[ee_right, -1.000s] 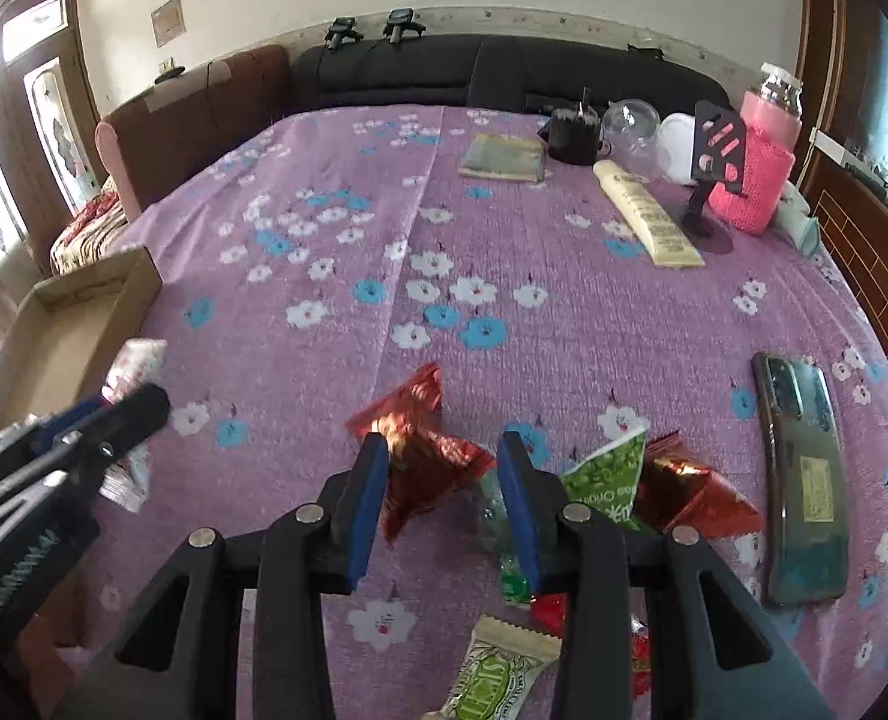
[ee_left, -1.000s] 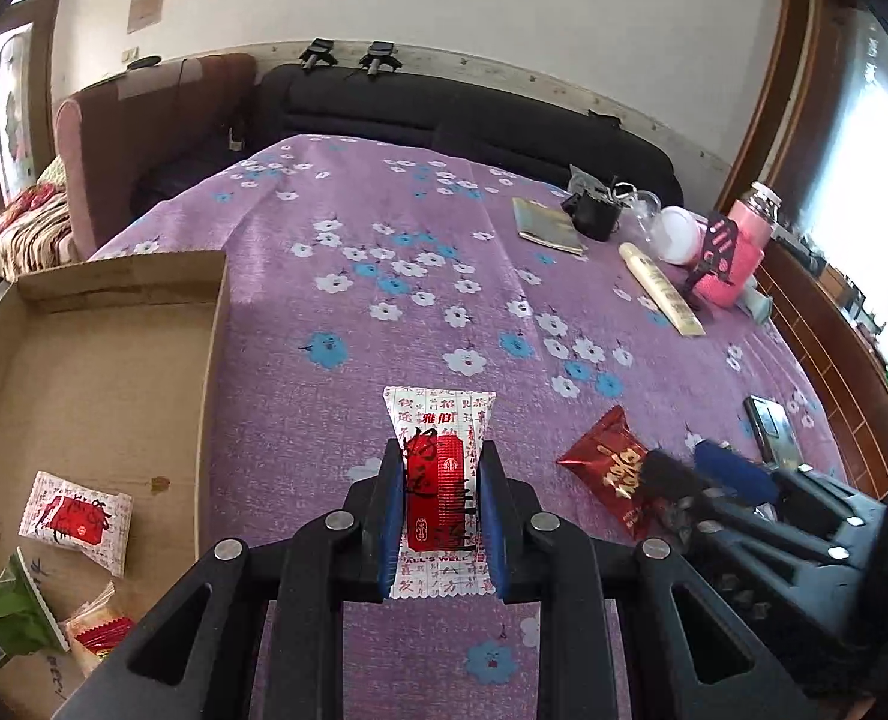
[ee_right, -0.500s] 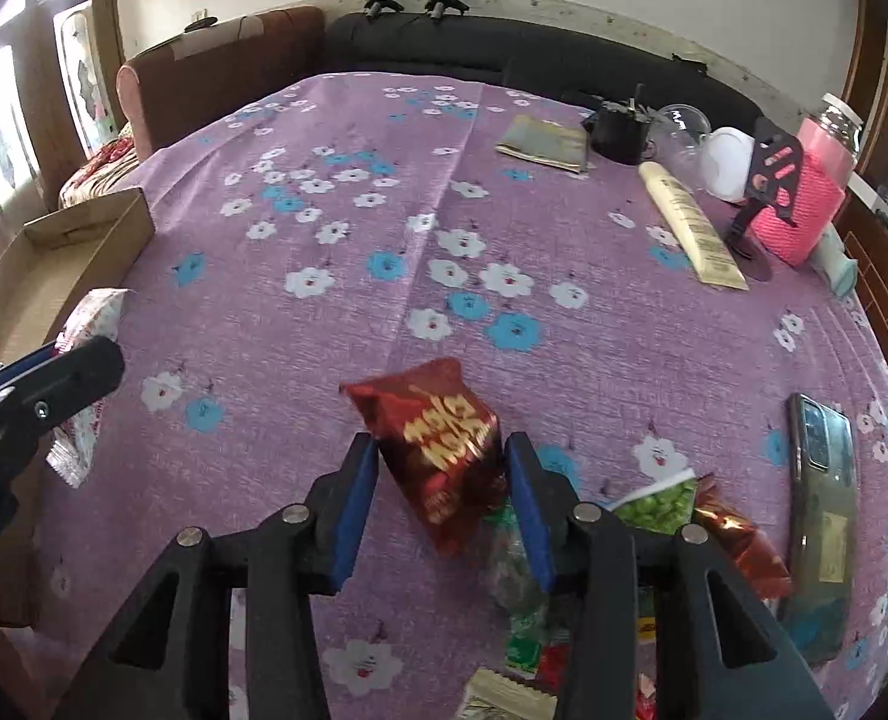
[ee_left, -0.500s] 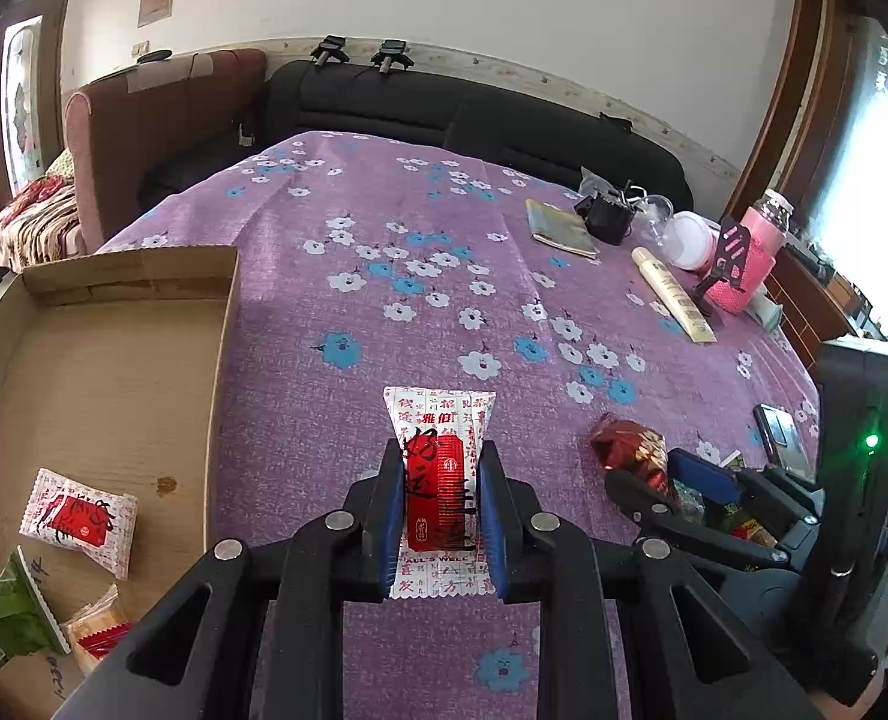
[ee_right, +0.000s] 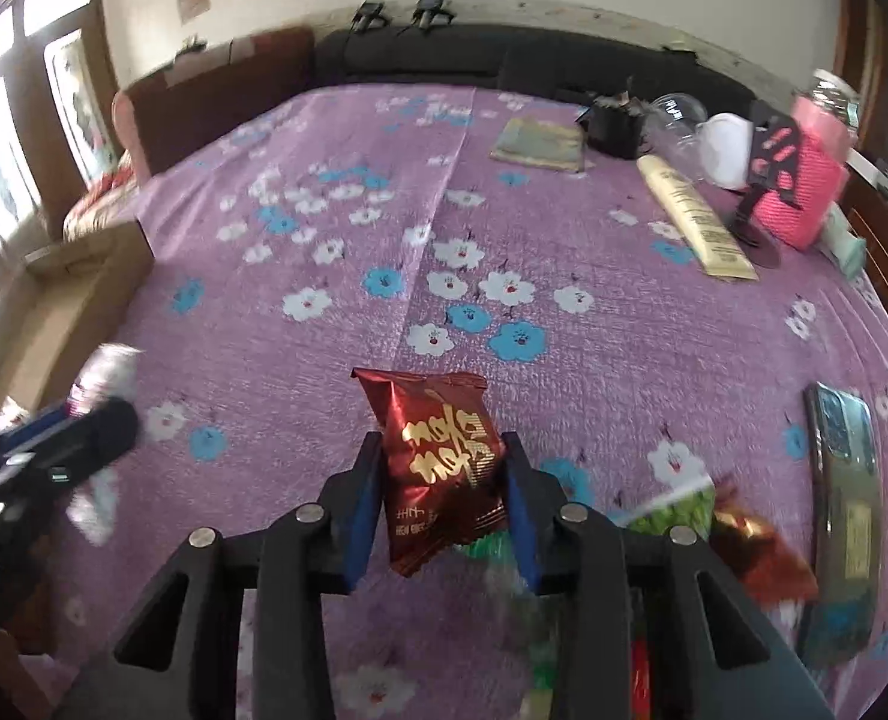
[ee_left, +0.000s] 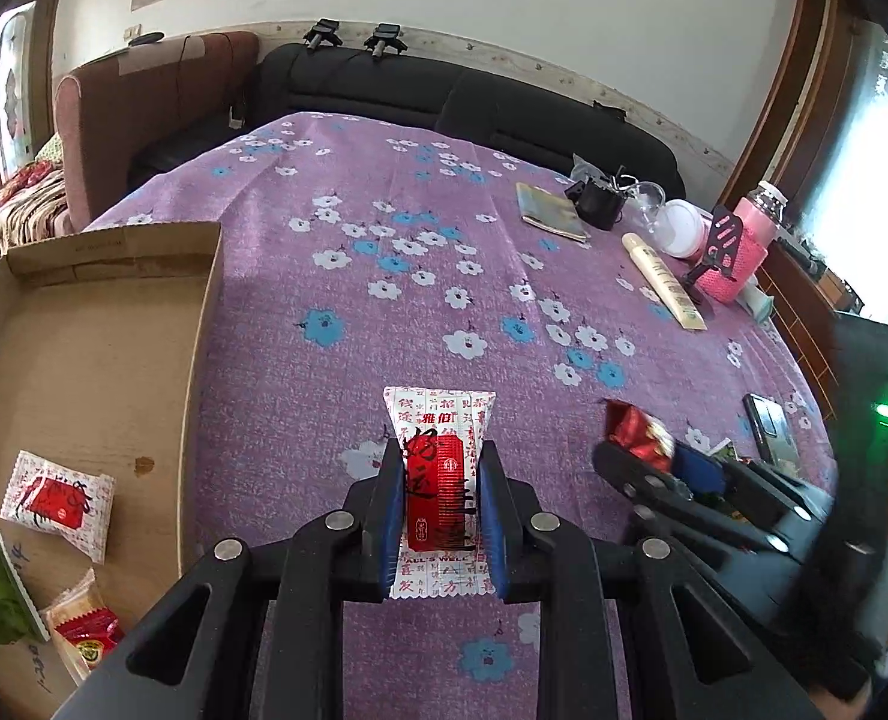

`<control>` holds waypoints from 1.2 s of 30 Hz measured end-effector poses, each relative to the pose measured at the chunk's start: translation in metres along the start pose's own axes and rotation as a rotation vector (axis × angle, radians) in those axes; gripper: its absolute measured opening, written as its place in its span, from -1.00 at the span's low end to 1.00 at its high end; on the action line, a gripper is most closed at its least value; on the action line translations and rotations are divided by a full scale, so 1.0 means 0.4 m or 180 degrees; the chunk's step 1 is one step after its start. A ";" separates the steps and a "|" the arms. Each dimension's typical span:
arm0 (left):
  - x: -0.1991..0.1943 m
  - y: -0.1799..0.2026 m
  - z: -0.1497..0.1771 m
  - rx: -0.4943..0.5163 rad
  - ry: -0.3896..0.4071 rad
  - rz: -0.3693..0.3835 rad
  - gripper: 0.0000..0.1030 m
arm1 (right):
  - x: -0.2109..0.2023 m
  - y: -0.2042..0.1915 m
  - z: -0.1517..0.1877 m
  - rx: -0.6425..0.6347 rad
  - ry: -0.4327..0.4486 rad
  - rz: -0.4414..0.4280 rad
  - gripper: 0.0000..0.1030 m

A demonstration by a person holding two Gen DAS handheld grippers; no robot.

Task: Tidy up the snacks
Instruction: 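Grasp the white-red sachet with the left gripper while the right grasps the red chip bag, then lift and carry the white sachet and red chip bag with both grippers over the tray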

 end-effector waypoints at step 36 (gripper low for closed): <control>-0.040 0.056 0.017 0.0470 0.0391 -0.0020 -0.56 | -0.181 -0.063 0.224 -0.0021 -0.0173 -0.0211 -0.38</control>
Point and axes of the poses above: each gripper's, at about its wrist camera, not at the fingertips, and x roughly the way its jaws point, y to its right, z to its underside, the point moved 3 cm from there along x, roughly the way its jaws point, and after that the axes turned 4 degrees about -x, right-handed, at the moved point
